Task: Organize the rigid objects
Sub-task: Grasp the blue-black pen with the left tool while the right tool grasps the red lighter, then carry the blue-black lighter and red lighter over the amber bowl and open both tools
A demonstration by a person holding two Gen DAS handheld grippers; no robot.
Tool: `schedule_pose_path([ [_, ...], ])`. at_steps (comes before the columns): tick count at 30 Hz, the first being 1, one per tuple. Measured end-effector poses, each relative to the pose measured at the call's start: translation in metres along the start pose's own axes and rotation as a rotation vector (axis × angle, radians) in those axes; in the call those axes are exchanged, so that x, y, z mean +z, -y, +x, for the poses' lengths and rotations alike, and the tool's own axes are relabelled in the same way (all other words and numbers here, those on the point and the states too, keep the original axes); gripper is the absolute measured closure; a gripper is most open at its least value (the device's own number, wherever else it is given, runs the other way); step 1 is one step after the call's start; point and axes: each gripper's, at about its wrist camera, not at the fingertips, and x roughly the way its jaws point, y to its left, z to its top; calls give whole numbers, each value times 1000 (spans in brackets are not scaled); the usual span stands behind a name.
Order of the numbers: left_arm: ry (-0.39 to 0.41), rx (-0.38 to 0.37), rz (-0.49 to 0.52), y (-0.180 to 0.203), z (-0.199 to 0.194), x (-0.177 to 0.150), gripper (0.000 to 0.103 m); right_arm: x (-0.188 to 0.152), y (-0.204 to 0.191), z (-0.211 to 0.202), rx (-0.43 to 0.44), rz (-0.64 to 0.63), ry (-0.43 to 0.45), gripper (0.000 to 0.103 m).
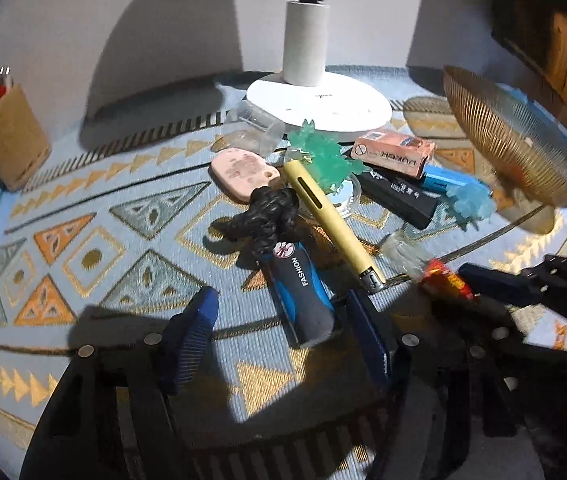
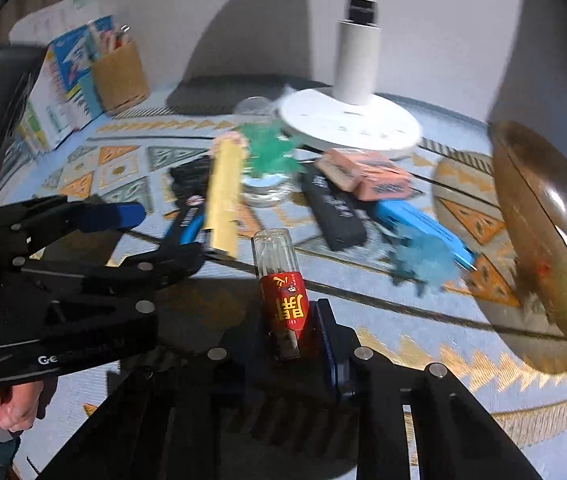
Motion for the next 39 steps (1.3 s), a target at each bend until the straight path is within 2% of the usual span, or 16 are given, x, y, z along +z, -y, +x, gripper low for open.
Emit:
schedule_pose_path([
  [1, 3, -10, 5, 1, 0, 1, 50, -1, 6, -2, 23, 21, 6, 78],
  [2, 10, -13, 13, 1, -1, 1, 67, -1, 9, -3, 33, 33, 8, 78],
  [3, 13, -25, 20, 1, -3, 1, 78, -2, 11, -3, 32, 41, 8, 78],
  [6, 10, -54, 24, -3, -10, -6, 80, -2, 8, -3, 21, 27, 13, 78],
  [11, -15, -197, -30, -18, -36, -33, 80, -4, 5, -6, 24, 18, 8, 78],
  [14, -37, -315, -102, -32, -51, -52, 80, -12, 6, -12, 22, 27, -12, 78],
  [20, -36, -358, -92, -30, -72, -73, 81, -35, 7, -32, 73, 56, -61, 78],
  [22, -27, -312, -65, -19, -73, -75, 81, -44, 5, -39, 72, 48, -76, 78],
  [23, -20, -290, -57, -16, -73, -75, 76, -47, 6, -41, 70, 51, -78, 78],
  [24, -11, -267, -56, -13, -71, -72, 62, -49, 6, -43, 74, 57, -80, 78],
  [26, -7, -222, -63, -12, -64, -65, 60, -52, 6, -43, 77, 60, -80, 78],
  [28, -28, -172, -49, -6, -52, -56, 60, -51, 6, -43, 83, 59, -85, 75],
  [34, -36, -126, 12, 6, -41, -45, 60, -46, -3, -38, 53, 14, -77, 69],
  [35, -36, -107, 31, 10, -40, -45, 63, -45, -5, -36, 35, 1, -73, 69],
  [36, -30, -80, 52, 13, -40, -46, 72, -43, -7, -35, 18, -7, -70, 69],
  [39, -11, -33, 85, 20, -43, -50, 78, -41, -12, -32, -7, -24, -59, 72],
])
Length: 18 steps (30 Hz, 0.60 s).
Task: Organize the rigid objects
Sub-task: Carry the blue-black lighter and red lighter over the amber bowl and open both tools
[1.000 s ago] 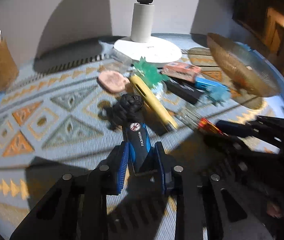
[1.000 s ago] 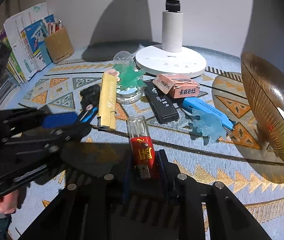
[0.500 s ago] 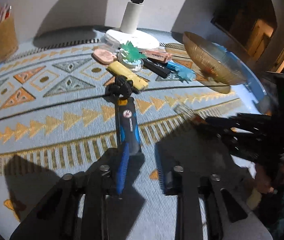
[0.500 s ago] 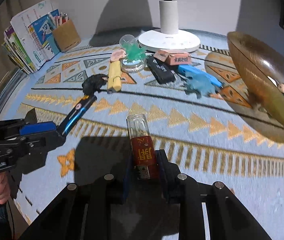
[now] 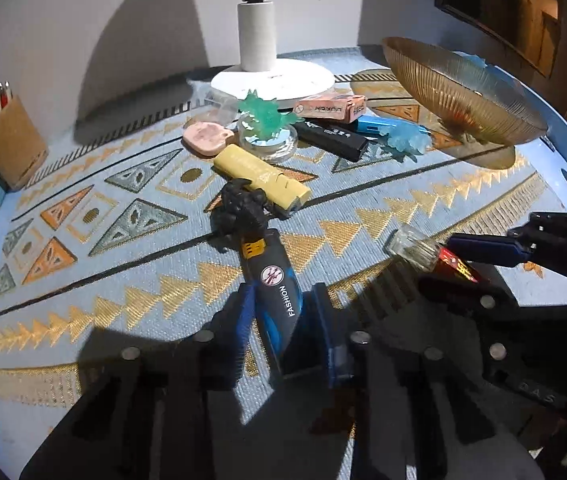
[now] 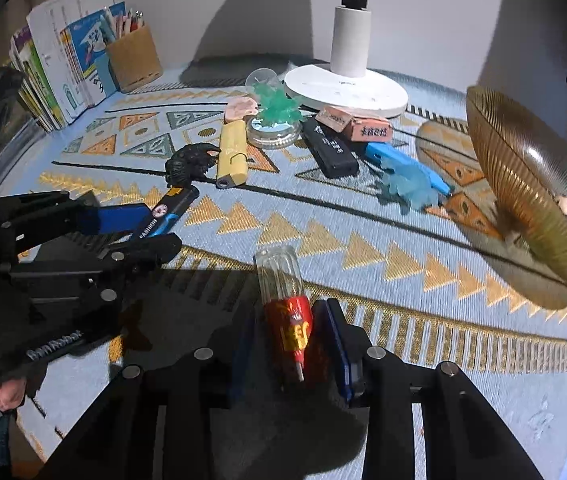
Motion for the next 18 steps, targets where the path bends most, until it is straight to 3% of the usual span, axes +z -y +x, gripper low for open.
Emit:
schedule_pose_path([
  [1, 2, 1, -4, 0, -1, 0, 79, 1, -1, 0, -2, 0, 7, 77],
  [4, 15, -69, -36, -4, -7, -3, 80, 0, -5, -1, -6, 1, 14, 79],
  [9, 64, -198, -105, -13, -25, -4, 86, -3, 0, -13, 120, 63, 38, 80],
  [12, 72, -211, -116, -12, -30, -4, 90, -1, 9, -26, 132, 94, 69, 79],
  [15, 31, -205, -99, -9, -23, -9, 88, -1, 17, -32, 109, 106, 81, 79],
  [16, 6, -217, -98, -7, -18, -11, 86, -2, 20, -31, 104, 117, 76, 79],
  [18, 9, -220, -97, -6, -19, -11, 51, -4, 26, -27, 107, 136, 61, 79],
])
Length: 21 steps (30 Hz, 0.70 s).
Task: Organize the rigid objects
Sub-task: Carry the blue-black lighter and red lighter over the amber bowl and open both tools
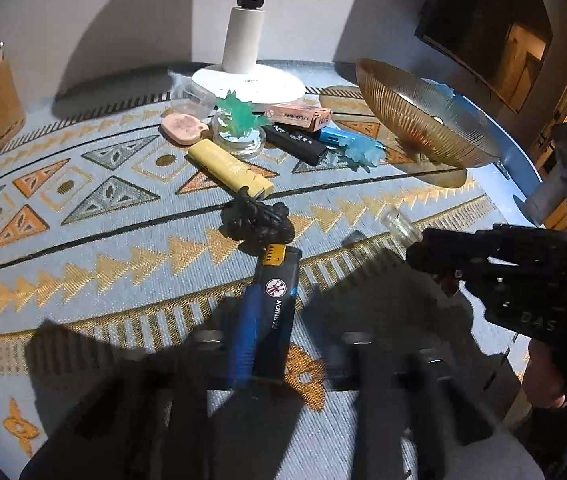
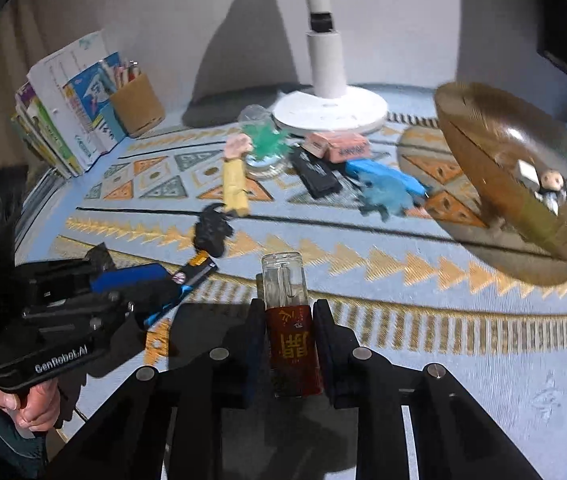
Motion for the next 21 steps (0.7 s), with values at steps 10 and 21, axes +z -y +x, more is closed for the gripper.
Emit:
schedule_pose_path([
  [10, -45, 127, 128, 32, 20, 4, 83, -12, 8, 8, -4, 14, -34, 79],
  [21, 148, -57, 104, 51, -48, 31, 83, -1, 35, -31, 184, 142, 77, 79],
])
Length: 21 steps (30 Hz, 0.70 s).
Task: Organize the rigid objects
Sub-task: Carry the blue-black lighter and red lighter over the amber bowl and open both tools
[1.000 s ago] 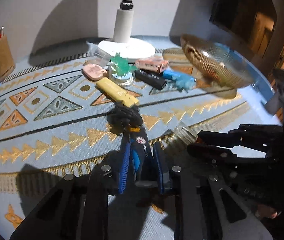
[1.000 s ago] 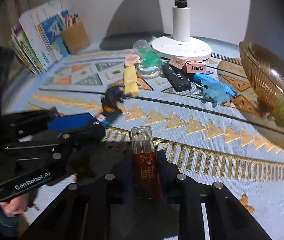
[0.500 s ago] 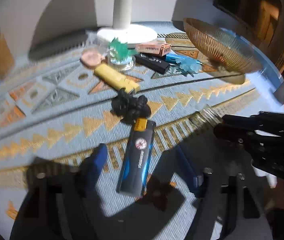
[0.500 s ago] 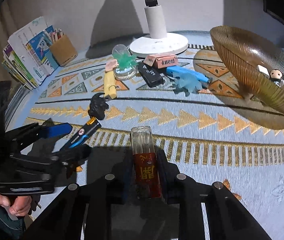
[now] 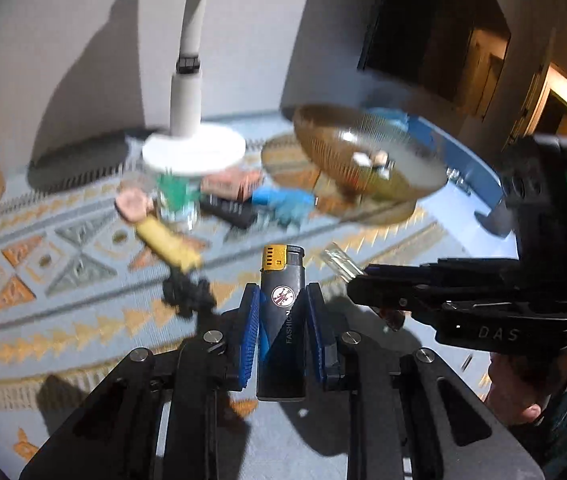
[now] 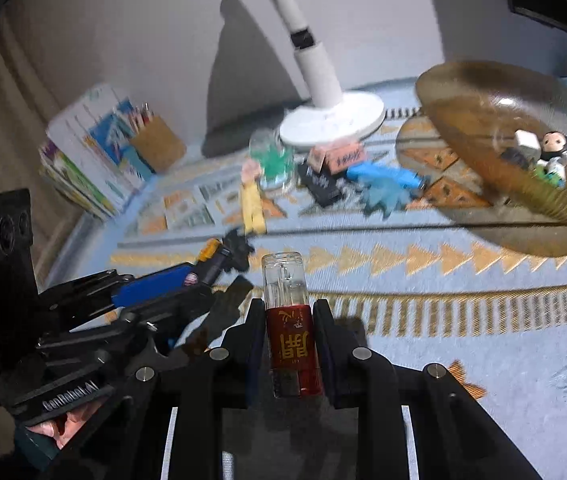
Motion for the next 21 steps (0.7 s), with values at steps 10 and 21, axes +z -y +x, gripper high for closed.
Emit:
schedule_pose_path([
  [10, 143, 9, 35, 43, 13, 97, 83, 48, 51, -102, -223, 62, 242, 79],
  [21, 34, -11, 84, 81, 146, 187, 83, 136, 157, -125, -576, 115, 278, 79],
])
